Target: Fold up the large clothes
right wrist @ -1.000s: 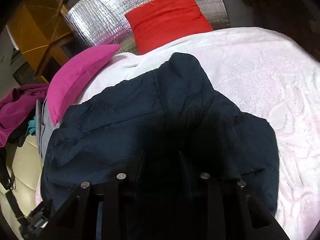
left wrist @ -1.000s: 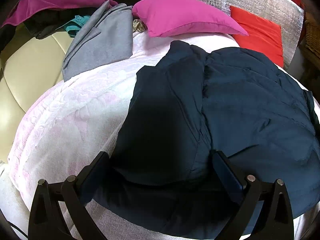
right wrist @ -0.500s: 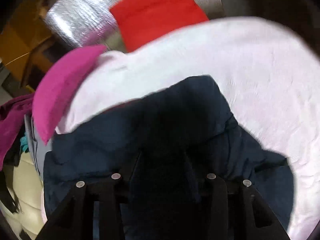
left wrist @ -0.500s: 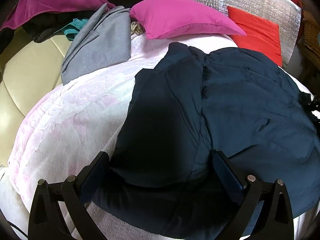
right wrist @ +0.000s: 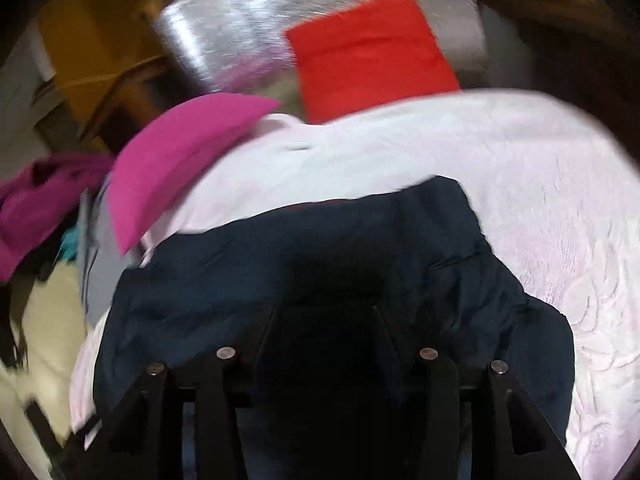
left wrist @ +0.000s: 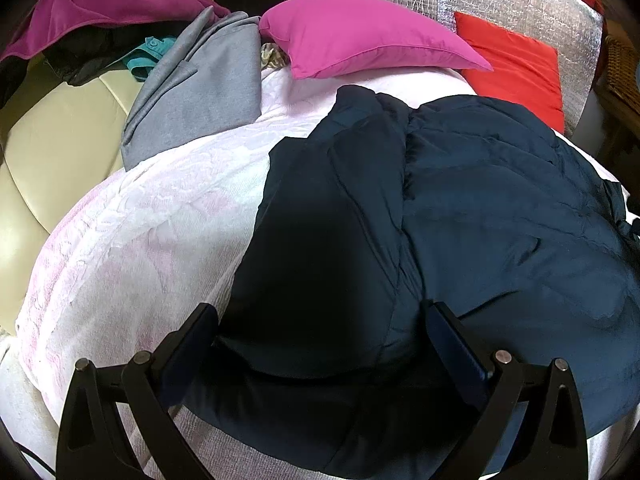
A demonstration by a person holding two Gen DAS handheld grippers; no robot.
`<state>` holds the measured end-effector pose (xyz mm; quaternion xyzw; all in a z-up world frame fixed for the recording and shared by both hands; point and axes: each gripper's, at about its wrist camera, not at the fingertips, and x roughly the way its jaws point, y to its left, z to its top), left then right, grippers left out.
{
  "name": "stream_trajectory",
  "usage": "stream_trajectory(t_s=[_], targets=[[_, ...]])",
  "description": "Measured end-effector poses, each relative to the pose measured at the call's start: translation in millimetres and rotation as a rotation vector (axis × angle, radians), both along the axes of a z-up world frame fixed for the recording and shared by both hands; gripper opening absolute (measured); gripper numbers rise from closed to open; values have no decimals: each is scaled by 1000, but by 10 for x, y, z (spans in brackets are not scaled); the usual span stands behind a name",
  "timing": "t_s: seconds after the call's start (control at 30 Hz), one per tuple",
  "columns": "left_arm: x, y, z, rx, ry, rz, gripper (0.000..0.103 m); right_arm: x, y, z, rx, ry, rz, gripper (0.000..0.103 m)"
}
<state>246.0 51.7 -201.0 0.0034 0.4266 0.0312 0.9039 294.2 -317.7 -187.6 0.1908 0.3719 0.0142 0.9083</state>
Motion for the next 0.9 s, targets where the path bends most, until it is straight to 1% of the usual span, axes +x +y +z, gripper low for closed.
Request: stream_trajectory(t_s=[0.07, 0.13, 0.2, 0.27, 0.37, 0.43, 0.5, 0.57, 0.63, 0.73, 0.8, 0.83, 0.9], targets=[[-1, -2, 0, 0, -1, -1, 103, -101, 155, -32, 14, 9, 51, 51], [-2, -4, 1, 2, -1, -3, 103, -152, 294, -158, 29, 41, 81, 51], [-7, -3, 1, 0, -2, -5, 103, -162, 370, -274, 0, 58, 88, 52], [-12, 1, -4, -2, -4, -8, 103, -180, 422, -364, -44, 48, 94, 52], [-12, 12, -15, -7, -4, -14, 103, -166, 415, -350, -32, 68, 93, 52], [-9, 22, -14, -12, -1, -14, 103, -215, 347, -290, -3, 78, 94, 52], [-5, 23, -3, -14, 4, -11, 103, -344, 264, -224, 28, 52, 85, 52], [-1, 29, 28, -12, 6, -6, 103, -529, 168, -146, 32, 18, 73, 52], [-7, 52, 82, -5, -9, 8, 103, -738, 48, -80, 19, -10, 48, 52], [-80, 162, 219, 7, -84, 75, 103, -992, -148, -39, 21, -29, -3, 52], [-129, 256, 289, 7, -129, 128, 103, -1081, -261, -44, 20, -39, -40, 52], [-133, 293, 289, 13, -132, 150, 103, -1142, -306, -77, 8, -43, -63, 52], [-98, 316, 231, 25, -100, 162, 103, -1223, -415, -180, 6, -26, -92, 52]])
